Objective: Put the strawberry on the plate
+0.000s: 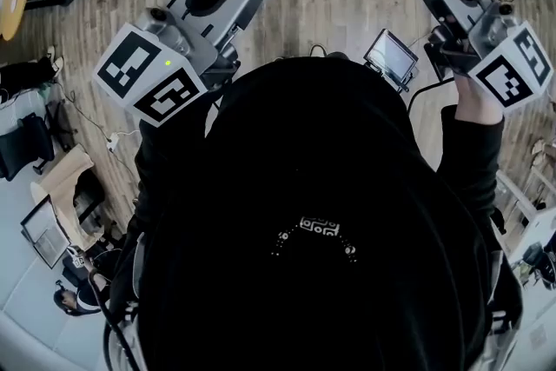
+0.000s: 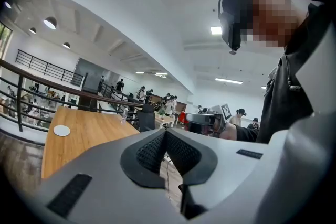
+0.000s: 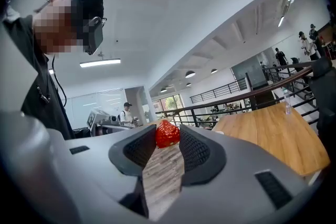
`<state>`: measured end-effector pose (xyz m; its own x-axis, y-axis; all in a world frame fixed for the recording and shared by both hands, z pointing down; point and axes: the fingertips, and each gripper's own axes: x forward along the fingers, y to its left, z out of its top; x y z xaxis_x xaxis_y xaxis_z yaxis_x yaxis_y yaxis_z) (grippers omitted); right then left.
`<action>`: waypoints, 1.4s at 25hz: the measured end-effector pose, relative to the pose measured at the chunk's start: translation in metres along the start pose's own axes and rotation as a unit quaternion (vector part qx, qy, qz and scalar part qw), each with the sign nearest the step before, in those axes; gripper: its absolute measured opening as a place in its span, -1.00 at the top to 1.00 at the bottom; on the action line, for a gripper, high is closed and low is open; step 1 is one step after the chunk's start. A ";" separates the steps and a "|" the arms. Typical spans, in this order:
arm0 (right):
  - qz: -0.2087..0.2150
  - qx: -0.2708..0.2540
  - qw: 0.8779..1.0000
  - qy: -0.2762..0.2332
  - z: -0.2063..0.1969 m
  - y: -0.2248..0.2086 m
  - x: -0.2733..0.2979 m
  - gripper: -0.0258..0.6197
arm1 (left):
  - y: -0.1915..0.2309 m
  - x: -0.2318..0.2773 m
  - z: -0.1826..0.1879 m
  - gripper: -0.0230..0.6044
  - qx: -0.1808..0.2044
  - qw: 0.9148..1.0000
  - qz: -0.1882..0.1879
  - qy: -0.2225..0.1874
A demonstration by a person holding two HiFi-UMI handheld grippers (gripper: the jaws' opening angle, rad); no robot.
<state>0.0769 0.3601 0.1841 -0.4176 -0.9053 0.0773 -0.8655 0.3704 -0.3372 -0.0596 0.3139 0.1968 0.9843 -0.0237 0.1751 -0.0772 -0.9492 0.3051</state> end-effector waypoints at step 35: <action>-0.080 0.047 0.995 -0.040 0.009 -0.083 -0.047 0.47 | 0.023 0.068 0.024 0.93 -0.005 0.997 -0.077 -0.020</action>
<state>0.1707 0.3698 0.2005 -0.2502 -0.9661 0.0640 -0.8876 0.2025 -0.4137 0.0095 0.2830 0.1930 0.9902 0.1088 0.0875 0.0737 -0.9395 0.3344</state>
